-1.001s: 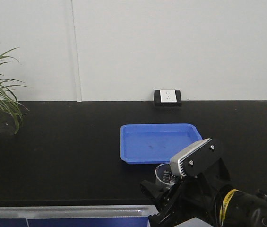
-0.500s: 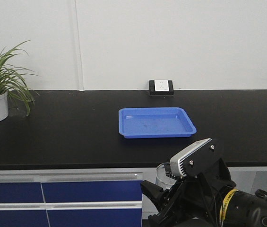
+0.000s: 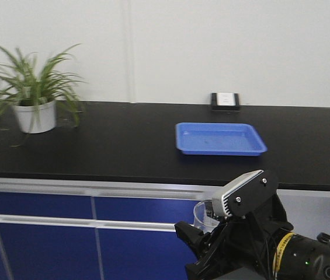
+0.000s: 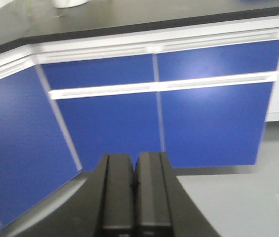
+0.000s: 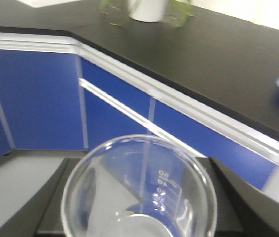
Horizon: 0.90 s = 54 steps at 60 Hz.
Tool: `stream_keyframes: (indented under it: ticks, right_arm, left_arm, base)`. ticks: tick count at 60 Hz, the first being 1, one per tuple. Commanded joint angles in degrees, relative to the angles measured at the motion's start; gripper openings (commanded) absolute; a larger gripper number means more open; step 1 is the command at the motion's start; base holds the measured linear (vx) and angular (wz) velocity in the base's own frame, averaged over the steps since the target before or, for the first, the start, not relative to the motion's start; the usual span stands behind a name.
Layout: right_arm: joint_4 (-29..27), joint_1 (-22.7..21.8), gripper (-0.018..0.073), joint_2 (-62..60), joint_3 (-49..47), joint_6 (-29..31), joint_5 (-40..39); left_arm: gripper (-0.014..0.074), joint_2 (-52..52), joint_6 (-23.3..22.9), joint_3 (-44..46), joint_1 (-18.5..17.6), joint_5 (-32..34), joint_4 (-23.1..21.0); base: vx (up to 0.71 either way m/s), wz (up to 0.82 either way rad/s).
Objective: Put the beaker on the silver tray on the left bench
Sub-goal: 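Hold the beaker in the right gripper while the base drives to the silver tray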
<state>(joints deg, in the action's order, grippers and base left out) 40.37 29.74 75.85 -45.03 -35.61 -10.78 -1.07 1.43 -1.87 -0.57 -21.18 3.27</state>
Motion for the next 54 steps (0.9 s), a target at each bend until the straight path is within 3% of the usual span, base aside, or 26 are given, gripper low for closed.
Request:
stream_keyframes:
  ticks: [1,54]
  right_arm:
    - [-0.42,-0.03,-0.0014,-1.81,-1.7,0.12,-3.59]
    - [-0.37,-0.03,-0.0014,-1.81,-1.7,0.12,-3.6]
  left_arm:
    - [0.0001,-0.43,-0.1,-1.13,-0.31,4.5,-0.17]
    - [0.0001,-0.43,-0.1,-1.13,-0.31,4.34,-0.17]
  base:
    - [-0.15,0.46]
    - [-0.06,0.71]
